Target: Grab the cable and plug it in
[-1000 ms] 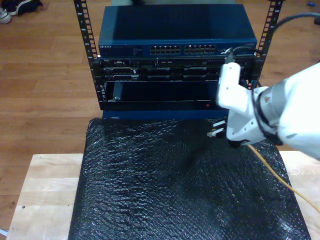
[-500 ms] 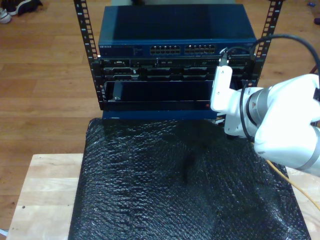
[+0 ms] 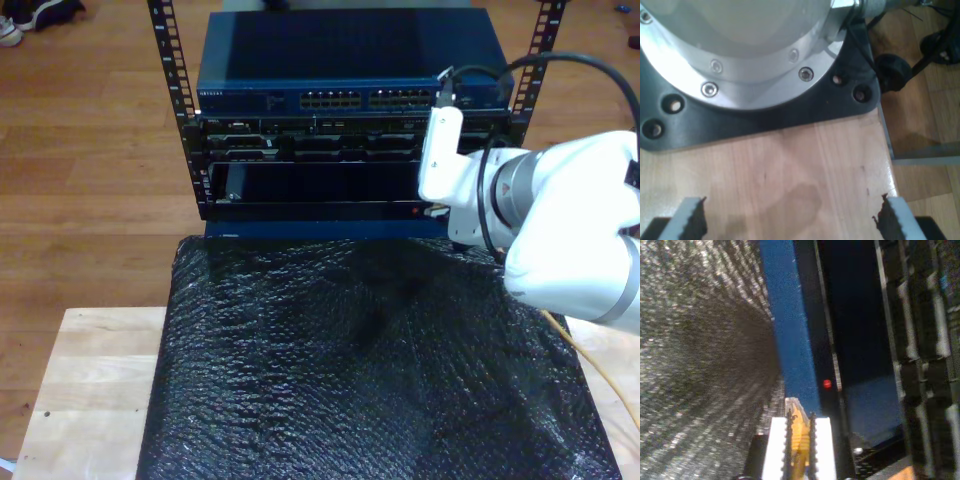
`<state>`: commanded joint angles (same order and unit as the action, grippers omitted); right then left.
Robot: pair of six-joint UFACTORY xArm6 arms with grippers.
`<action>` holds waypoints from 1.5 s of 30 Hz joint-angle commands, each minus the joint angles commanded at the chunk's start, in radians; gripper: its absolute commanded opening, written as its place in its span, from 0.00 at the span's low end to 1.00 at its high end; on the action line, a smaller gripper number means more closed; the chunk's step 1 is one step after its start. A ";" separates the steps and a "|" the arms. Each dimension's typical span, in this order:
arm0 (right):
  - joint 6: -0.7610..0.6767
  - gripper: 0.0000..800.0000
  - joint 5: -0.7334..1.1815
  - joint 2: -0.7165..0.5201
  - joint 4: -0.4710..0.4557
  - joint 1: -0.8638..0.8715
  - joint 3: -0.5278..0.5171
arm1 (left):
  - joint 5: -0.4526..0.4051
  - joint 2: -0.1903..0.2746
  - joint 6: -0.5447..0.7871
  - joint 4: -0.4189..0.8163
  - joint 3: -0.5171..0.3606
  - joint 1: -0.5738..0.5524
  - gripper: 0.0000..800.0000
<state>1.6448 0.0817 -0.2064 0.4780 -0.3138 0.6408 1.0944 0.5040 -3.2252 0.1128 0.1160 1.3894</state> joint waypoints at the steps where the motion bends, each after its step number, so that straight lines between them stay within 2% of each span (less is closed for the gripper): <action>1: 0.002 0.00 -0.018 0.002 -0.003 0.000 -0.005 | 0.000 0.000 0.000 0.000 0.000 0.000 1.00; 10: 0.003 0.00 -0.109 -0.011 -0.058 -0.012 -0.017 | 0.000 0.002 0.000 0.000 0.000 0.000 1.00; 16: 0.009 0.00 -0.293 -0.012 -0.097 -0.032 -0.083 | 0.000 0.000 0.000 0.000 0.000 0.000 1.00; 19: 0.015 0.00 -0.371 -0.012 -0.141 -0.034 -0.106 | 0.000 0.000 -0.002 0.000 0.000 0.000 1.00; 23: 0.014 0.00 -0.384 -0.015 -0.212 -0.037 -0.121 | 0.000 0.000 0.000 0.000 0.000 0.000 1.00; 45: 0.015 0.00 -0.554 0.020 -0.226 -0.041 -0.126 | 0.000 0.000 0.000 0.000 0.000 0.000 1.00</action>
<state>1.6602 -0.4722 -0.1864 0.2524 -0.3552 0.5150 1.0944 0.5040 -3.2252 0.1128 0.1160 1.3894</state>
